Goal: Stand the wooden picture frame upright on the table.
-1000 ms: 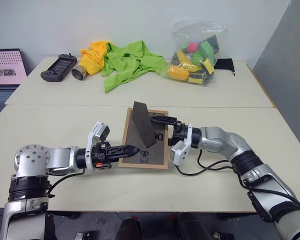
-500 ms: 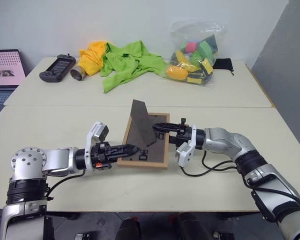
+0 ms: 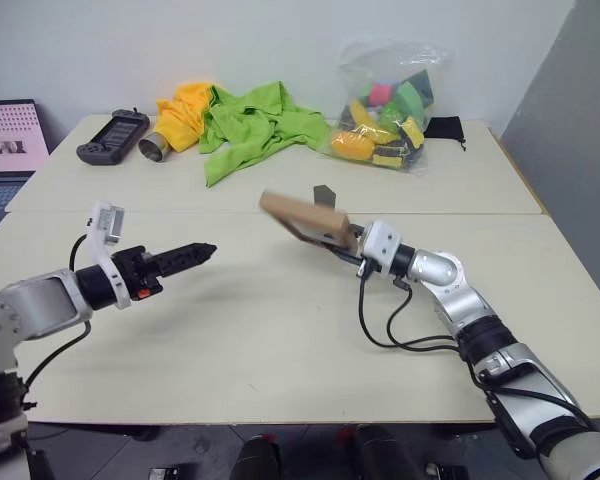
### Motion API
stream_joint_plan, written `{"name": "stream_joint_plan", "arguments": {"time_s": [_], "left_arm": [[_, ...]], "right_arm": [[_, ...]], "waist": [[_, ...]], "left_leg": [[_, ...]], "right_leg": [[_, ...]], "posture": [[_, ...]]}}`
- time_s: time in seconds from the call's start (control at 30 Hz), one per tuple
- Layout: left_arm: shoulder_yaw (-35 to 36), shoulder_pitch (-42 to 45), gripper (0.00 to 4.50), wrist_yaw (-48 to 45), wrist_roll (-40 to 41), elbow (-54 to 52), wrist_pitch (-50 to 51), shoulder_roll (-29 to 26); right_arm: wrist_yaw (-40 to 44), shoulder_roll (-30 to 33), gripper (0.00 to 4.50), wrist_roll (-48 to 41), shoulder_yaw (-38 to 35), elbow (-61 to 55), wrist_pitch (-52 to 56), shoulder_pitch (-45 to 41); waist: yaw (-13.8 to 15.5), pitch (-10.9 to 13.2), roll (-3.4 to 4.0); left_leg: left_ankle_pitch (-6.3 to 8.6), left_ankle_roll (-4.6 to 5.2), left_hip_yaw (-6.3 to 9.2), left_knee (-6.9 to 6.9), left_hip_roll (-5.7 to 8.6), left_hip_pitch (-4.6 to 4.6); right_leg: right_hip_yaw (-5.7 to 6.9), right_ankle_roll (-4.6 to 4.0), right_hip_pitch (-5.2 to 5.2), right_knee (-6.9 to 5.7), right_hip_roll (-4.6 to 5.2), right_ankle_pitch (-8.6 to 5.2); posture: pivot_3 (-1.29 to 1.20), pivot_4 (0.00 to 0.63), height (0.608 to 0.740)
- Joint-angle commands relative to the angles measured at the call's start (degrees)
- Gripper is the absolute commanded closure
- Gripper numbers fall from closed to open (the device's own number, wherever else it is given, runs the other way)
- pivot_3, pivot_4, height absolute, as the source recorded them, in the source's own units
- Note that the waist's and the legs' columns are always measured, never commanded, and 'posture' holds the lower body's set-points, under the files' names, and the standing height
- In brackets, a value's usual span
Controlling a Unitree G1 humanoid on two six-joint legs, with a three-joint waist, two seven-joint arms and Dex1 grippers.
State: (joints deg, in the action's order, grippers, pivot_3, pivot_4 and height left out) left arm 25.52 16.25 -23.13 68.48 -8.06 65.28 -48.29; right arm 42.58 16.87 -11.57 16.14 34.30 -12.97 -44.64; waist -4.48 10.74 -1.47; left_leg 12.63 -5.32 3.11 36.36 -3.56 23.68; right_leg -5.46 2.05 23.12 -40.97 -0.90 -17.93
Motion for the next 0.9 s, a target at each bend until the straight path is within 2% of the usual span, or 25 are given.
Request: {"name": "stream_joint_plan", "arguments": {"time_s": [0.03,0.2,0.43,0.5,0.57,0.77,0.87,0.9], "left_arm": [[-3.24,-3.35,0.0,0.57,-9.43,-12.91,-9.26,1.27],[-7.21,-7.2,0.0,0.5,-16.57,-18.18,-14.48,3.76],[-7.7,-8.27,0.0,-0.23,-18.37,-18.61,-15.39,5.96],[-8.0,-8.16,0.0,-0.76,-19.04,-18.05,-15.67,6.18],[-8.43,-7.78,0.0,-1.34,-19.6,-17.38,-15.82,6.25],[-10.53,-5.83,0.0,-3.59,-21.64,-14.14,-16.24,6.88],[-11.79,-4.82,0.0,-5.18,-23.66,-11.23,-17.13,7.09],[-12.19,-4.78,0.0,-5.76,-24.47,-10.43,-17.54,6.99]], "right_arm": [[1.94,-4.1,3.17,-7.48,-6.52,1.6,14.21,-6.44],[3.99,-7.77,3.17,-9.03,-9.45,7.6,26.43,-9.74],[3.66,-8.66,3.17,-6.18,-11.76,11.98,27.48,-9.95],[3.81,-8.59,2.48,-5.84,-11.77,11.03,27.55,-9.0],[4.22,-8.25,2.25,-5.12,-11.25,9.38,27.21,-7.76],[3.58,-5.31,0.8,-2.17,-10.5,0.51,27.56,-1.71],[3.28,0.28,0.13,0.15,-10.3,-10.69,28.27,5.41],[3.21,2.13,0.04,0.92,-10.23,-14.6,28.46,7.75]], "waist": [[0.1,0.0,-0.01],[0.19,0.0,0.0],[0.03,0.0,-0.01],[0.01,0.0,-0.01],[0.01,-0.01,-0.01],[-0.04,0.0,-0.01],[0.16,-0.01,-0.01],[0.27,-0.01,-0.01]], "left_leg": [[0.0,0.0,0.0,0.01,-0.01,0.02],[0.02,0.03,-0.04,-0.08,0.02,0.03],[0.02,0.04,-0.06,-0.09,0.05,0.07],[0.02,0.04,-0.06,-0.09,0.06,0.07],[0.02,0.04,-0.06,-0.09,0.06,0.08],[0.03,0.04,-0.06,-0.11,0.06,0.09],[0.03,0.04,-0.05,-0.11,0.06,0.1],[0.03,0.04,-0.05,-0.12,0.07,0.09]], "right_leg": [[0.01,0.0,0.02,0.01,-0.02,0.0],[-0.01,0.0,0.05,0.11,-0.04,0.0],[-0.02,0.01,0.09,0.1,-0.04,0.0],[-0.01,0.01,0.09,0.1,-0.05,0.0],[-0.01,0.01,0.09,0.1,-0.05,0.0],[-0.01,0.01,0.1,0.12,-0.05,0.0],[-0.01,0.02,0.1,0.14,-0.05,-0.01],[-0.01,0.02,0.09,0.13,-0.05,-0.01]], "posture": [[0.0,0.15,0.74],[0.0,0.15,0.74],[0.0,0.15,0.74],[0.0,0.15,0.74],[0.0,0.15,0.74],[0.0,0.15,0.74],[0.0,0.15,0.74],[0.0,0.15,0.74]]}}
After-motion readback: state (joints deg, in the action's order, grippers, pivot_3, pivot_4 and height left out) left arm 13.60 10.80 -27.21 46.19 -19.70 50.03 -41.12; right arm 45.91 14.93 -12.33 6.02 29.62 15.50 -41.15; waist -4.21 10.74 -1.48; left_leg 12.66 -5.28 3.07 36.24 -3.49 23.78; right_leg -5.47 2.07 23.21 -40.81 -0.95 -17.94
